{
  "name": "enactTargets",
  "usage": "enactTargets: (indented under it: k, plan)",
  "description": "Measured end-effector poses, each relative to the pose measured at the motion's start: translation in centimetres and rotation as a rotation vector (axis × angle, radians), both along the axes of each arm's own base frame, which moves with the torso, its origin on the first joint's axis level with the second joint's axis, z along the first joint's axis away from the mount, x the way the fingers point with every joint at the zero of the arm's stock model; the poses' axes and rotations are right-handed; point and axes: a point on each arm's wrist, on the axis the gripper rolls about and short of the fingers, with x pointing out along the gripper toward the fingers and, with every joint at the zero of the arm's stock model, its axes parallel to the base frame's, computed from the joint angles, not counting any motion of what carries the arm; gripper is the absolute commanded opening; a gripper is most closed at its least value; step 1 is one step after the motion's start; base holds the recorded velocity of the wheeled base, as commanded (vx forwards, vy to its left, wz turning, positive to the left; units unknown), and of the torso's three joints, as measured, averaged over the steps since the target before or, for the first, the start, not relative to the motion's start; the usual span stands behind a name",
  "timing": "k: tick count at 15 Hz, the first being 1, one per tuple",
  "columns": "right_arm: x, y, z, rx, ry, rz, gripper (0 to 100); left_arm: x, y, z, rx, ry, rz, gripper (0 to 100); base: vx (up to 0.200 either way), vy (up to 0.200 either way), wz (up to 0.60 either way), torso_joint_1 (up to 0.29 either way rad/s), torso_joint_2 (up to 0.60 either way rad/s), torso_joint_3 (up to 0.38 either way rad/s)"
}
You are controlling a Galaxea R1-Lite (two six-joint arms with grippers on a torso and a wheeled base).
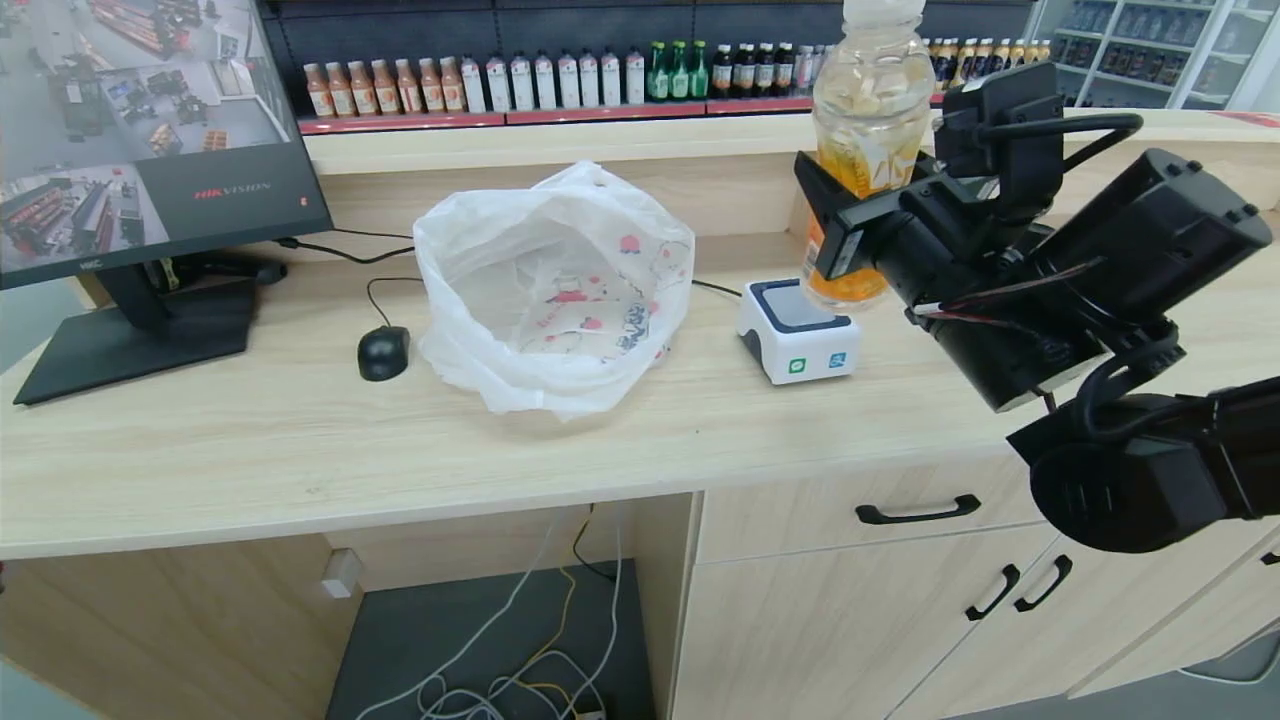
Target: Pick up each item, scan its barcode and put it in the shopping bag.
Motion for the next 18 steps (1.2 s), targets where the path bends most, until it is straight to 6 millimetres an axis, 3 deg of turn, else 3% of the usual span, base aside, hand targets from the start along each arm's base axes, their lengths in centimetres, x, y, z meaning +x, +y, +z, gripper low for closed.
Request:
enactTargets:
  k: [3,9,13,18]
  plan:
    - [1.6,-0.4,0.1,-0.049,-0.045,0.016,0,0.0,0.0,0.0,0.000,0.000,0.000,100,0.000,0.000,0.00,0.000,0.00,0.000]
    - [5.9,-3.6,-0.3,-0.289,-0.128,0.057,0,0.0,0.0,0.0,0.000,0.000,0.000,100,0.000,0.000,0.00,0.000,0.00,0.000]
    - [7.0,-3.6,-1.4,-0.493,-0.236,0.105,0,0.0,0.0,0.0,0.000,0.000,0.000,100,0.000,0.000,0.00,0.000,0.00,0.000]
    - [7.6,-3.4,-2.5,-0.624,-0.328,0.190,0,0.0,0.0,0.0,0.000,0.000,0.000,100,0.000,0.000,0.00,0.000,0.00,0.000]
